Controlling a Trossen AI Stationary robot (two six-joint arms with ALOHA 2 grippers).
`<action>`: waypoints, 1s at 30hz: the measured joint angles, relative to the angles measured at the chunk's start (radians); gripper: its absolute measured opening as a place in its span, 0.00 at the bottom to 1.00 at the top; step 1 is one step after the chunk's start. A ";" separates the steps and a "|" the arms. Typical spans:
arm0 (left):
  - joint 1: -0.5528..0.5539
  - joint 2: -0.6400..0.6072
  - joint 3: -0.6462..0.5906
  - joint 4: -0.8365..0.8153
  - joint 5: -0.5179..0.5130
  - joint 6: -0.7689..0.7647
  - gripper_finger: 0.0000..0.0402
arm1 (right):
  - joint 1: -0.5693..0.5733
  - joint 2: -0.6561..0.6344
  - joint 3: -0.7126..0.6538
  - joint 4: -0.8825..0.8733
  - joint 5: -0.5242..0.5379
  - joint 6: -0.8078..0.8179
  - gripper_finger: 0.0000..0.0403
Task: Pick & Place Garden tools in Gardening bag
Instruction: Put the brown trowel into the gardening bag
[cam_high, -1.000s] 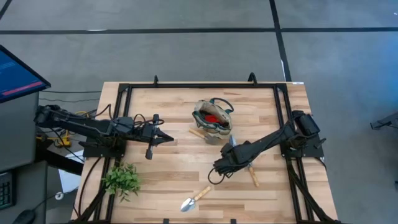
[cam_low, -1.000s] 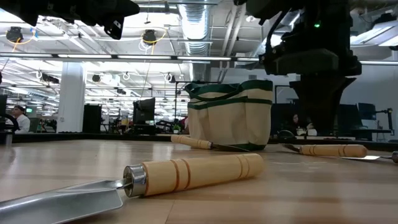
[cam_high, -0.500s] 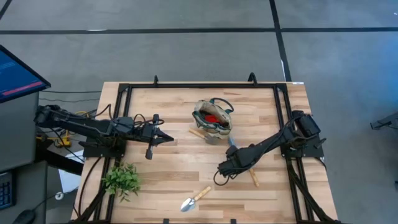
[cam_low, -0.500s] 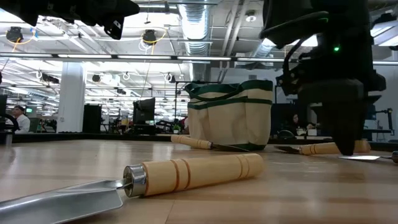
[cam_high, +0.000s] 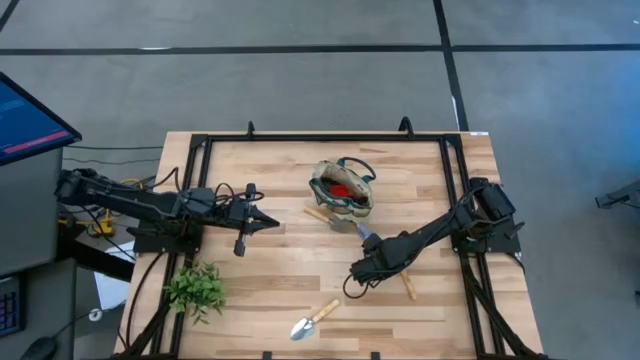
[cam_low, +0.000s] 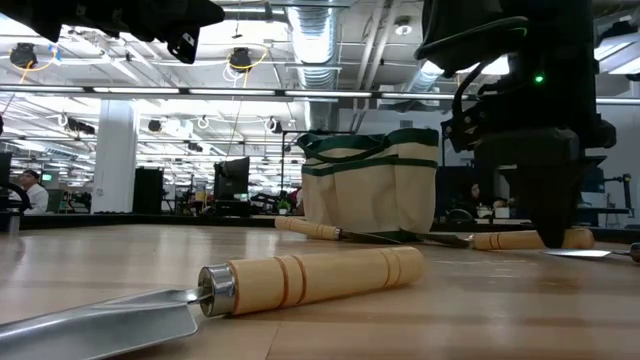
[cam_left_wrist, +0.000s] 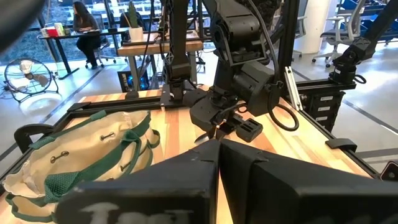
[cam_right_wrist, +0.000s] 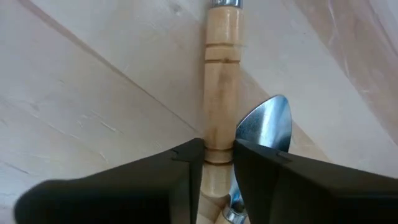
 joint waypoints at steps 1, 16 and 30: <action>0.000 0.000 0.000 0.000 0.000 0.000 0.00 | 0.000 0.000 0.000 0.000 0.000 0.000 0.17; 0.000 0.000 0.000 0.000 0.000 0.000 0.00 | 0.032 0.000 0.000 -0.110 -0.003 -0.035 0.10; 0.000 0.000 0.000 0.001 0.000 0.003 0.00 | 0.082 -0.095 0.028 -0.165 0.103 -0.096 0.00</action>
